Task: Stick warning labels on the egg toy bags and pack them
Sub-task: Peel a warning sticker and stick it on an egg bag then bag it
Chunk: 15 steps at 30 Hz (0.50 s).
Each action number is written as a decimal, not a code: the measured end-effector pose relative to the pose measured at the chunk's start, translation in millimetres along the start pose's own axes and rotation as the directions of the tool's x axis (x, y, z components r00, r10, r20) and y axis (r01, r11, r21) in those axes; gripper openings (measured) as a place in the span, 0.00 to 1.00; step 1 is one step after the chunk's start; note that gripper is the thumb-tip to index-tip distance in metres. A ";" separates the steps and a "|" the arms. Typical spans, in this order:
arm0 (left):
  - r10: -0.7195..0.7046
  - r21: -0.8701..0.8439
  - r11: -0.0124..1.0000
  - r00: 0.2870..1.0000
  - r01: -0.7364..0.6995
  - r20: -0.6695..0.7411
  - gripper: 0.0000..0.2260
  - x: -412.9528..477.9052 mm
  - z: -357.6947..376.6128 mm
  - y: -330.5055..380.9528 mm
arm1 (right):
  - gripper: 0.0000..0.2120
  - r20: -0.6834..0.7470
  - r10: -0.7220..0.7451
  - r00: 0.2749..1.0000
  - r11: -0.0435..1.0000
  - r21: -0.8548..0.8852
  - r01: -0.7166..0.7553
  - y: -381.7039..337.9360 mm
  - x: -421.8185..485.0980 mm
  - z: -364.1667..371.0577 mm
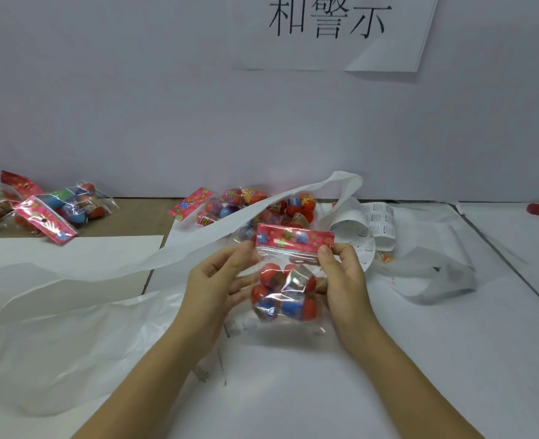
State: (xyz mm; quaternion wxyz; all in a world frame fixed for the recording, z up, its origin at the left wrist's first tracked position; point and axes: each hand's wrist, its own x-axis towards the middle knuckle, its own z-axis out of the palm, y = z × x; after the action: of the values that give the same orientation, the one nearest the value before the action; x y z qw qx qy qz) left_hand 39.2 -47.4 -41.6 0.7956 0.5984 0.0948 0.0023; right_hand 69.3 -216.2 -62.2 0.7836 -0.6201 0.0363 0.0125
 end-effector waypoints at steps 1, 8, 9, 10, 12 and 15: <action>-0.055 0.046 0.998 0.998 0.053 0.037 0.26 -0.7 1.7 -1.7 | 0.05 0.010 0.025 1.000 1.000 0.008 -0.025 -0.3 -0.6 1.0; -0.074 0.065 0.995 0.993 0.069 0.087 0.37 -3.0 3.6 -8.3 | 0.13 0.089 0.046 0.995 0.998 -0.039 -0.043 -10.8 -5.2 1.3; -0.056 0.096 0.994 0.995 0.048 0.087 0.36 -3.3 4.0 -7.9 | 0.12 0.099 0.052 0.994 0.997 -0.053 -0.047 -12.9 -4.7 0.8; -0.051 0.127 0.991 0.995 0.040 0.084 0.34 -3.7 4.7 -8.1 | 0.09 0.112 0.058 0.992 0.996 -0.079 -0.050 -14.6 -4.8 0.3; -0.055 0.155 0.987 0.994 0.040 0.090 0.27 -4.9 7.2 -9.3 | 0.06 0.123 0.063 0.990 0.992 -0.117 -0.049 -16.1 -5.4 -1.2; -0.063 0.152 0.987 0.990 0.043 0.128 0.23 -5.0 6.8 -10.8 | 0.04 0.090 0.062 0.994 0.992 -0.119 -0.052 -19.1 -5.4 -4.0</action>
State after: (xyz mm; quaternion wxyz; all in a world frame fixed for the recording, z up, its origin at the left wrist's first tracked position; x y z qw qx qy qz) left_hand 34.1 -57.5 -49.3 0.7529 0.6523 0.0576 -0.0659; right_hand 65.0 -224.4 -44.1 0.7462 -0.6623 0.0167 0.0658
